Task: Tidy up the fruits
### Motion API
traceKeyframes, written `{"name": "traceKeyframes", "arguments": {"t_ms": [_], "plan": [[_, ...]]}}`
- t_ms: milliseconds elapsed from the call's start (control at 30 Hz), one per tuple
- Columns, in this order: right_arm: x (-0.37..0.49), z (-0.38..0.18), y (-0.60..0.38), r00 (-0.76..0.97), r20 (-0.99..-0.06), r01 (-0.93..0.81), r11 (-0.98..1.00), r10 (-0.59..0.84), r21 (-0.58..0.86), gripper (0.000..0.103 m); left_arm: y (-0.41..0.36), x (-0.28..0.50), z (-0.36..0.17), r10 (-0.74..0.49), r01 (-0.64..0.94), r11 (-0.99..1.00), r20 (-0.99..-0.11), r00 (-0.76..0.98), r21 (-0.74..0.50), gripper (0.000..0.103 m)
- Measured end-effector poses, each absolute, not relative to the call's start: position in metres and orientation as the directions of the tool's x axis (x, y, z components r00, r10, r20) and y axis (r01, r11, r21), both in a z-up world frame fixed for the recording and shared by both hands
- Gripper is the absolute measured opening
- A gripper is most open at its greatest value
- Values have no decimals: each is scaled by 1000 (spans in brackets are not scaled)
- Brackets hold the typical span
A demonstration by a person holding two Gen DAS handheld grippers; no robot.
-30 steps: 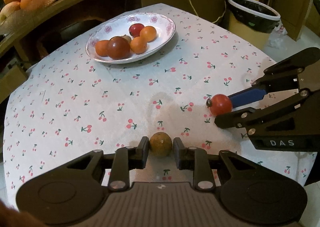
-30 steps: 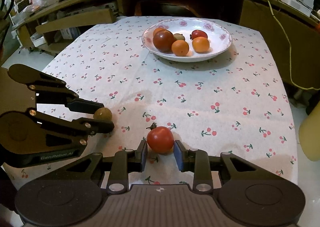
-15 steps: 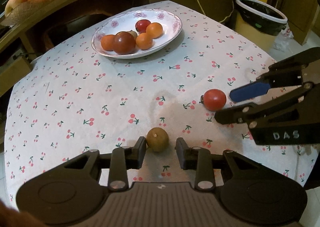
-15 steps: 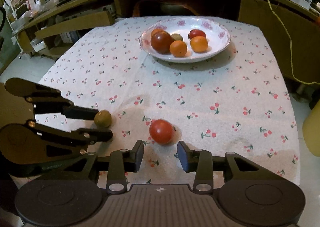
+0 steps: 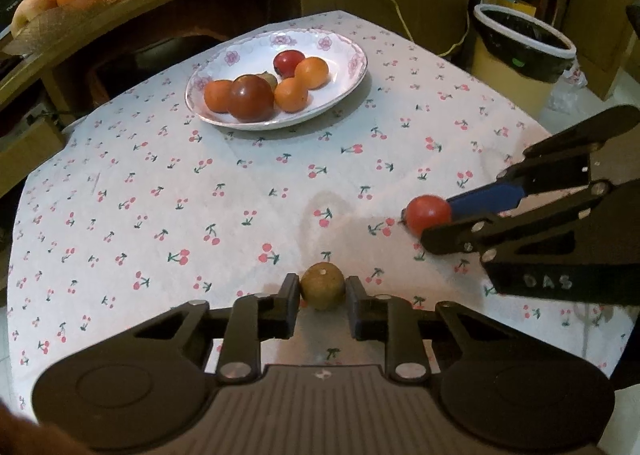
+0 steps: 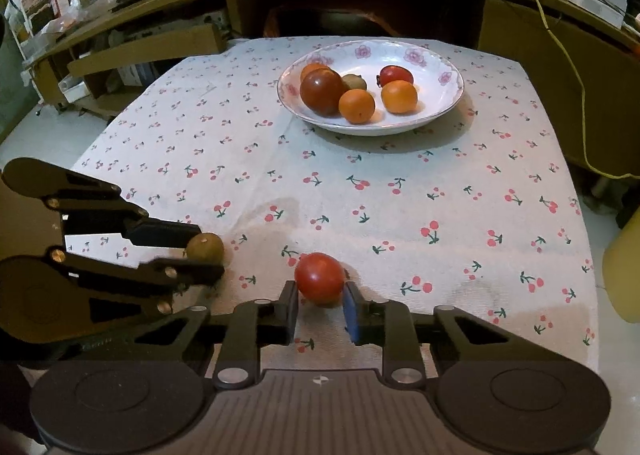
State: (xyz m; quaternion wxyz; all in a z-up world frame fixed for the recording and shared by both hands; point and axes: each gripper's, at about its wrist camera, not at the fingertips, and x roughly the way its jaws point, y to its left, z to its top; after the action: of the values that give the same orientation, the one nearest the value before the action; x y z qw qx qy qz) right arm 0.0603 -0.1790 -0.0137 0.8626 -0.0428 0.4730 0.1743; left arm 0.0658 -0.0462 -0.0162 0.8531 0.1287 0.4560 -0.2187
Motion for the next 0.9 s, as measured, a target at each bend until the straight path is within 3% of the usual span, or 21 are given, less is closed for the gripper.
{"name": "traceKeyframes", "arguments": {"t_ms": [900], "plan": [[90,17,-185,574,-772,-312,945,274,103,25,-62,113,18,-262,457,888,-765,589,48,30]]}}
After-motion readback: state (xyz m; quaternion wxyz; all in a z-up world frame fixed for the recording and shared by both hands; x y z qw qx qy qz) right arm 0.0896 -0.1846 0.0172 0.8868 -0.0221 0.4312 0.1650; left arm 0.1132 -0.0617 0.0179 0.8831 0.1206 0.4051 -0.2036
